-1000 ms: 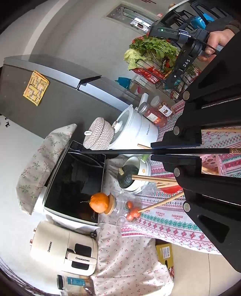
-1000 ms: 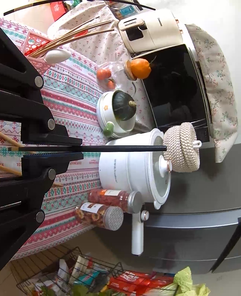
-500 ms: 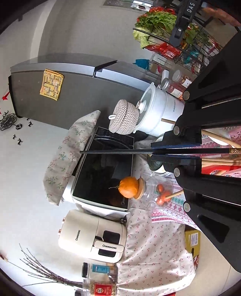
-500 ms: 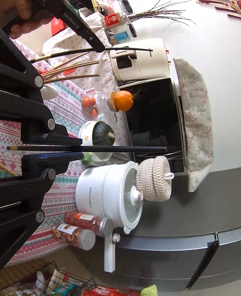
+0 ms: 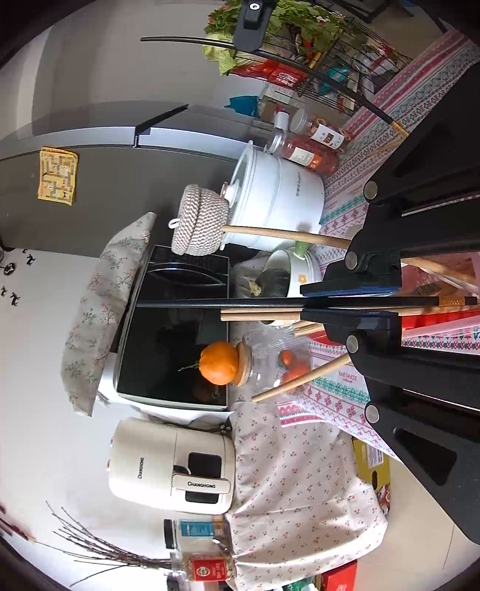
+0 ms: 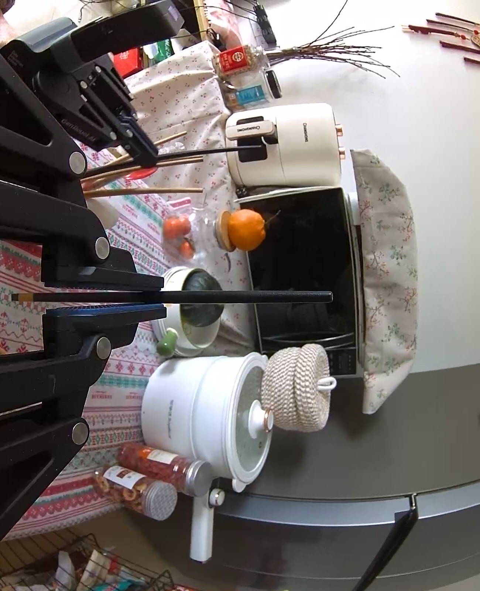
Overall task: Organize utensils
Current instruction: 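Carry the held chopsticks upright into the pink basket with both tools, then open both tools and withdraw them from the basket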
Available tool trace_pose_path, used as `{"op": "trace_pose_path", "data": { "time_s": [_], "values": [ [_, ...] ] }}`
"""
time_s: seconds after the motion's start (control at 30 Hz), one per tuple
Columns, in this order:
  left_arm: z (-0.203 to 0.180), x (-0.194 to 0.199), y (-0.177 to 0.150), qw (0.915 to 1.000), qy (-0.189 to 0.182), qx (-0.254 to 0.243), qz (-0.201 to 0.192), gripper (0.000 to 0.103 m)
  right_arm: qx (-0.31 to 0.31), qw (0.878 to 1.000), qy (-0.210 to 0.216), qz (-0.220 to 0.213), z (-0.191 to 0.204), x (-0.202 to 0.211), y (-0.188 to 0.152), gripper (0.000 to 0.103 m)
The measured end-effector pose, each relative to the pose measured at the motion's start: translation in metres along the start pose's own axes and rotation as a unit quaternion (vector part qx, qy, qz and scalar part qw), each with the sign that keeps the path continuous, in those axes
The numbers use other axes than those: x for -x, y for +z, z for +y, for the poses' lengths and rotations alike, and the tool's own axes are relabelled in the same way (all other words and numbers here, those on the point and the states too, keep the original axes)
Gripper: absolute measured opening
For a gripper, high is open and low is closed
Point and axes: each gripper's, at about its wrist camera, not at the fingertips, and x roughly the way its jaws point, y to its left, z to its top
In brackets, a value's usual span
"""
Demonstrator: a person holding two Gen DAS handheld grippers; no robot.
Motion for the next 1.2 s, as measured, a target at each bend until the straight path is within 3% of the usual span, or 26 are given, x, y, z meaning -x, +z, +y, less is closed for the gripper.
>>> {"op": "trace_pose_path", "data": {
  "time_s": [0.1,0.17,0.37,0.43,0.5,0.7,0.9,1.07,1.2],
  "values": [
    [0.001,-0.004,-0.003,0.9991,-0.007,-0.002,0.041,0.008,0.000,1.000,0.010,-0.006,0.005,0.003,0.002,0.005],
    [0.004,-0.005,0.000,0.9973,-0.013,0.006,0.072,0.016,0.000,1.000,0.016,-0.010,0.008,0.005,0.004,0.005],
    [0.026,0.021,0.030,0.9924,-0.030,0.077,0.091,0.021,-0.010,0.999,0.033,-0.033,0.018,0.010,0.013,0.005],
    [0.032,0.027,0.039,0.9892,-0.027,0.090,0.113,0.024,-0.014,0.998,0.038,-0.043,0.023,0.011,0.017,0.005],
    [0.037,0.028,0.046,0.9847,-0.012,0.090,0.149,0.039,-0.018,0.998,0.044,-0.052,0.028,0.012,0.021,0.005],
    [0.058,0.027,0.042,0.9689,0.007,0.118,0.217,0.041,-0.014,0.997,0.051,-0.059,0.052,0.005,0.022,0.005],
    [0.059,0.019,0.034,0.9613,0.006,0.117,0.249,0.041,0.001,0.999,0.040,-0.018,0.073,-0.026,0.010,0.006],
    [0.053,0.020,0.037,0.9610,-0.006,0.110,0.254,0.041,0.007,0.996,0.042,0.079,0.078,-0.070,-0.004,0.007],
    [0.052,0.021,0.038,0.9593,-0.014,0.113,0.259,0.041,-0.013,0.994,0.038,0.097,0.063,-0.076,-0.008,0.019]
  ]
}}
